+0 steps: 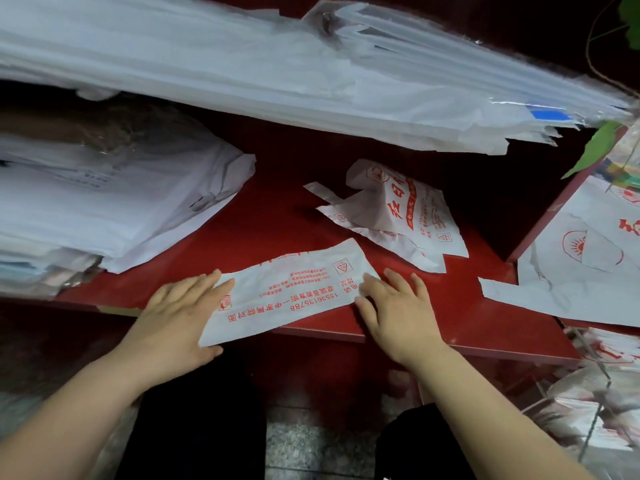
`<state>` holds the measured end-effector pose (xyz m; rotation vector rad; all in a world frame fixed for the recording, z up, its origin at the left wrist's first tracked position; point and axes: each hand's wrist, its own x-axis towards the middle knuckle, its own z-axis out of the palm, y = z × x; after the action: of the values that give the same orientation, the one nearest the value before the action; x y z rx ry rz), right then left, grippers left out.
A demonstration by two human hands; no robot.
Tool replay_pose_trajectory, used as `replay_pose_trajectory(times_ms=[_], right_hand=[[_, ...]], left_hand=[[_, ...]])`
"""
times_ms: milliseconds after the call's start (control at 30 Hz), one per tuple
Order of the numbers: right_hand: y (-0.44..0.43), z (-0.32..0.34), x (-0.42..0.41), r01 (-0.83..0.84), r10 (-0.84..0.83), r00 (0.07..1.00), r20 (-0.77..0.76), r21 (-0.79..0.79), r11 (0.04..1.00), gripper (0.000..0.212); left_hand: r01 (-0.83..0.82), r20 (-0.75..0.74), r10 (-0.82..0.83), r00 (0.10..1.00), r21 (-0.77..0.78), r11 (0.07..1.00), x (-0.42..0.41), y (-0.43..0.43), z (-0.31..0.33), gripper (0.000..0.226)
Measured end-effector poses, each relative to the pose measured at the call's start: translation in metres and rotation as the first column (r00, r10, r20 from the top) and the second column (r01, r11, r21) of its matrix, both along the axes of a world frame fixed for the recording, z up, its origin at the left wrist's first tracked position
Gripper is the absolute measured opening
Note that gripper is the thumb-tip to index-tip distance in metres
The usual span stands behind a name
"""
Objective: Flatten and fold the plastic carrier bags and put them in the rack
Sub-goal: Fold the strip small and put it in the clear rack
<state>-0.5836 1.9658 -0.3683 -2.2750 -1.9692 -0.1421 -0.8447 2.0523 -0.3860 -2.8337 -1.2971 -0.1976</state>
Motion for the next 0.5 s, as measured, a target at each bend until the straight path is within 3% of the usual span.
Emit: replay_pose_trajectory(times_ms=[133,267,333,433,500], right_hand=[[0.043,0.014,0.003,0.013,-0.011,1.000,0.022,-0.132,0.991,0.041],[0.072,0.015,0.007,0.055,-0.023,0.986,0.166,-0.192,0.980,0.041],[0.072,0.011,0.002,0.016,-0.015,0.990,0.140,-0.010,1.000,0.045],[0.052,0.007,-0.013,-0.192,0.205,0.979,-0.004,0.331,0.924,0.046],[0.026,-0.003,-0.022,-0.320,0.386,0.912,-0.136,0.351,0.880,0.046]], left_hand=[[0.135,0.174,-0.158,0.972,0.139,0.981,-0.026,0.006,-0.019,0.071],[0.125,0.315,-0.216,0.924,0.286,0.950,-0.018,0.000,-0.027,0.037],[0.115,0.350,-0.229,0.908,0.318,0.941,-0.011,-0.003,-0.030,0.033],[0.086,0.444,-0.259,0.858,0.373,0.924,0.006,-0.010,-0.035,0.031],[0.049,0.510,-0.252,0.822,0.378,0.925,0.021,-0.015,-0.038,0.029]])
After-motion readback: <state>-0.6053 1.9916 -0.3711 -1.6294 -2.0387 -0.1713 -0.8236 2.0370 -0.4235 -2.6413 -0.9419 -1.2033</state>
